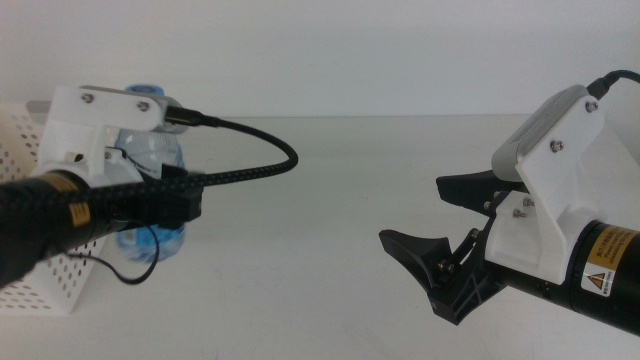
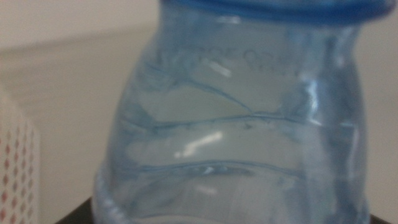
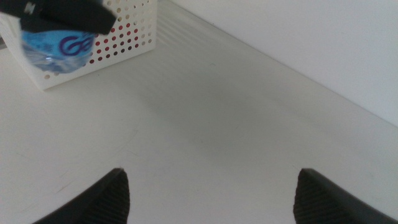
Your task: Use arms to grab the bottles and put them into the dustbin to the left of the table.
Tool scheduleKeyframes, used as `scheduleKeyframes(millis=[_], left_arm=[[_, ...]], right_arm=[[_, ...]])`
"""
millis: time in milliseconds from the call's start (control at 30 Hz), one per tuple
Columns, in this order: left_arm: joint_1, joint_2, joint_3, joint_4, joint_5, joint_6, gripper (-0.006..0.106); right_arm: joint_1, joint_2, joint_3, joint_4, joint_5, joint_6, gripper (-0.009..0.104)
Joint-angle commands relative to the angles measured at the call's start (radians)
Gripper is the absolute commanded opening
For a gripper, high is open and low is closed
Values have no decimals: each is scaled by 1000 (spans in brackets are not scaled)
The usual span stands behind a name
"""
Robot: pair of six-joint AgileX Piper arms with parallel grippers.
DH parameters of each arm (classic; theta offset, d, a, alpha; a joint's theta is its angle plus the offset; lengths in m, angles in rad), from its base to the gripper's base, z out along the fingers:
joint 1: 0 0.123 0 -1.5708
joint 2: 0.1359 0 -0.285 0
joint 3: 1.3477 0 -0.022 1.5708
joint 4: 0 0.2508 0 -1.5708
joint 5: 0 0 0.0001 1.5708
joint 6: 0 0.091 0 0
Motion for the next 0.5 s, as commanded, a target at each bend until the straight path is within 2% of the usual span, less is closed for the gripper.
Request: scheduleKeyframes(millis=[0,67,167,267,467], left_arm=[[-12,-30,-102,-249,73,291,0],[-9,-30,-171,-382,203,449,-3],[23,-10,-303,-473,418,527,-5],[90,33,-437,-434,627,528,-5],[255,116,-601,-375,806,552,-5]], right_arm=[[2,-19,-22,-3,-77,-5,79],[2,-19,-22,-3,-77,-5,79],[2,-19,-22,-3,-77,-5,79],[2,-19,-22,-3,-77,-5,79],[2,-19,-22,-3,-77,-5,79]])
